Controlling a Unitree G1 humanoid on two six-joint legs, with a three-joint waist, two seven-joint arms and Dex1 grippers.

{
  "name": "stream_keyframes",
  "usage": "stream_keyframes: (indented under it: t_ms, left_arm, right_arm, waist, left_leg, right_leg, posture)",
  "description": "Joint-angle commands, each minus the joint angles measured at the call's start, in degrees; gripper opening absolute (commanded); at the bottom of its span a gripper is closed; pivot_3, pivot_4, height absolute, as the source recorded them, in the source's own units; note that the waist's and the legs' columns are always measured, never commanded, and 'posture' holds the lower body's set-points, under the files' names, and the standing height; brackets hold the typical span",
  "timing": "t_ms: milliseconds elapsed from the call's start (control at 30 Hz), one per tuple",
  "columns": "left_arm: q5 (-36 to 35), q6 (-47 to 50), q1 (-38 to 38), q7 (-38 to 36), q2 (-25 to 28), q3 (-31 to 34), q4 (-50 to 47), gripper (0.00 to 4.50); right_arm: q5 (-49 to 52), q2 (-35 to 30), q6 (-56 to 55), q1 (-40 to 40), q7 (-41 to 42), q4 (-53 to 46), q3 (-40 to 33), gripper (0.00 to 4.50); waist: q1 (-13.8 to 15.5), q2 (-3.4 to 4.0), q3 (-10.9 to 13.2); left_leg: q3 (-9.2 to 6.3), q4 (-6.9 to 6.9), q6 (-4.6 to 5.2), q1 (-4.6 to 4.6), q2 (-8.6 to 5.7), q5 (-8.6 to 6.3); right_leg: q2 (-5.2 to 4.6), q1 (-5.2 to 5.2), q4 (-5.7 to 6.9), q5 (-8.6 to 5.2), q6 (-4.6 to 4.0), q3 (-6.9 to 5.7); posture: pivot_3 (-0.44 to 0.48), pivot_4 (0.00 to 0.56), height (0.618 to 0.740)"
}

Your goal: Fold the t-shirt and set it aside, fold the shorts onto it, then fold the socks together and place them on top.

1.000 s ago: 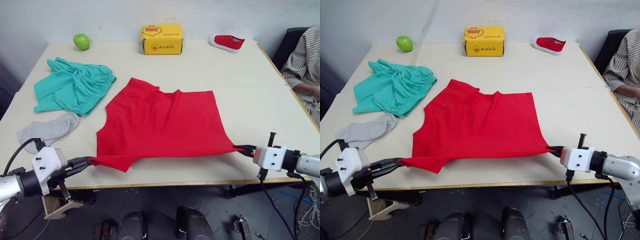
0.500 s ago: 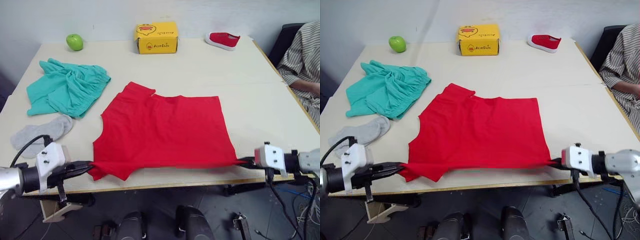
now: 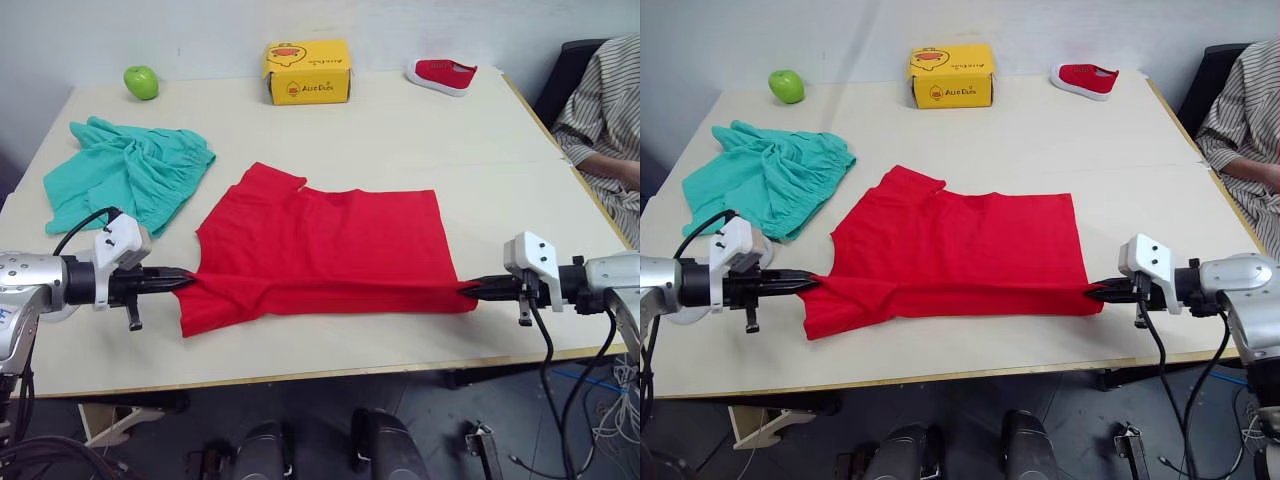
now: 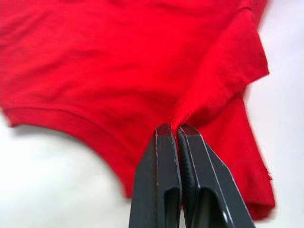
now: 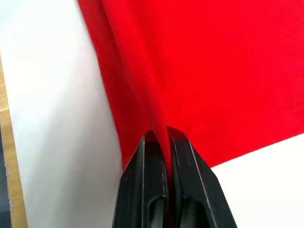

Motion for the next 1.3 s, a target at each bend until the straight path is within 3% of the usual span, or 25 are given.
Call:
stream_keyframes:
  t_ms: [33, 233, 367, 467, 733, 800, 867, 967, 1200, 1233, 1300]
  left_arm:
    - [2.8, -2.4, -3.6, -0.3, -1.9, -2.5, 4.4, 0.01]
    - [5.3, -8.4, -8.0, 4.1, -8.1, -2.2, 10.9, 0.01]
    - [6.0, -9.4, -7.0, 3.6, -8.4, -2.2, 12.9, 0.01]
    - [5.5, -9.0, -6.3, 5.2, -9.1, -0.8, 13.6, 0.64]
    - [3.4, -9.3, -3.8, 14.3, -13.0, 6.9, 10.4, 3.31]
    - [0.8, -10.2, -1.9, 13.4, -13.3, 10.4, 7.5, 3.32]
    - [-2.0, -9.4, 1.6, 11.2, -12.6, 13.2, 2.9, 3.15]
    - [-3.7, -8.7, 8.6, 4.9, -10.4, 11.6, -6.0, 2.31]
    - [0.6, -13.2, 12.9, 1.1, -11.8, 1.7, -12.5, 0.01]
    - [1.6, -13.7, 12.5, 1.7, -12.7, 0.0, -12.4, 0.00]
    - [3.9, -14.9, 10.7, 3.4, -14.8, -2.8, -10.8, 0.00]
  right_arm:
    - [-1.4, 2.1, 0.2, -2.1, -1.1, 2.1, 0.2, 0.00]
    - [-3.7, 6.6, -3.5, -3.1, -4.3, 5.3, -0.8, 0.00]
    - [-4.4, 7.8, -5.9, -2.3, -6.8, 6.2, -2.3, 0.00]
    - [-2.1, 8.7, -3.4, -1.7, -7.6, 5.8, -4.1, 0.00]
    - [-0.7, 8.8, -4.6, -1.1, -14.8, 5.8, -11.4, 2.85]
    - [2.7, 8.9, -2.1, -0.5, -14.4, 3.1, -14.1, 3.50]
    - [7.5, 8.6, 2.4, 1.6, -12.1, -3.0, -15.7, 3.53]
    - [10.1, 10.2, 3.9, 5.8, -10.8, -12.9, -13.8, 2.87]
    - [3.3, 18.1, -4.8, 13.3, -12.6, -22.0, -3.1, 0.35]
    - [1.9, 19.1, -6.8, 13.5, -12.9, -21.0, -2.0, 0.04]
    - [0.0, 21.0, -9.2, 12.9, -14.1, -18.0, -0.7, 0.04]
  waist:
    - [-0.1, -0.01, 0.0]
    - [0.0, -0.05, 0.0]
    - [0.0, -0.05, 0.0]
    - [-0.1, -0.05, 0.0]
    - [0.1, -0.07, 0.0]
    - [0.0, -0.13, 0.0]
    - [0.0, -0.15, 0.0]
    - [-0.1, -0.15, 0.0]
    - [0.4, -0.22, -0.1]
    - [0.5, -0.22, -0.1]
    - [0.5, -0.22, -0.1]
  left_leg:
    - [0.01, 0.00, 0.00, -0.02, -0.01, 0.00]
    - [0.16, 0.09, 0.01, -0.06, -0.03, 0.00]
    - [0.13, 0.14, 0.02, -0.07, -0.03, 0.00]
    - [0.13, 0.13, 0.03, -0.06, -0.03, 0.00]
    - [-0.03, 0.19, 0.13, -0.06, 0.08, -0.01]
    - [-0.03, 0.21, 0.16, -0.06, 0.08, -0.02]
    - [-0.05, 0.17, 0.18, -0.07, 0.18, -0.04]
    - [-0.01, 0.09, 0.15, -0.03, 0.26, -0.08]
    - [0.00, 0.09, 0.11, 0.08, 0.22, -0.13]
    - [0.00, 0.09, 0.12, 0.08, 0.20, -0.14]
    - [0.02, 0.11, 0.18, 0.08, 0.13, -0.16]
  right_leg:
    - [0.01, -0.01, 0.01, 0.02, 0.03, 0.05]
    - [0.02, -0.04, 0.00, 0.09, 0.16, 0.15]
    - [0.02, -0.04, 0.01, 0.12, 0.22, 0.20]
    - [0.02, -0.04, 0.00, 0.13, 0.24, 0.23]
    - [-0.10, -0.04, 0.02, 0.19, 0.33, 0.30]
    - [-0.10, -0.04, 0.00, 0.21, 0.38, 0.33]
    - [-0.11, -0.05, -0.02, 0.22, 0.38, 0.36]
    - [-0.03, -0.05, -0.08, 0.22, 0.38, 0.39]
    - [-0.02, -0.03, -0.20, 0.21, 0.36, 0.48]
    - [-0.05, -0.04, -0.18, 0.21, 0.36, 0.49]
    - [-0.08, -0.04, -0.17, 0.22, 0.36, 0.52]
  posture:
    - [0.000, 0.150, 0.740]
    - [0.000, 0.150, 0.740]
    - [0.000, 0.150, 0.740]
    - [0.000, 0.150, 0.740]
    - [0.000, 0.150, 0.740]
    - [0.000, 0.150, 0.740]
    - [0.000, 0.150, 0.740]
    - [0.000, 0.150, 0.740]
    - [0.000, 0.150, 0.740]
    - [0.000, 0.150, 0.740]
    - [0.000, 0.150, 0.740]
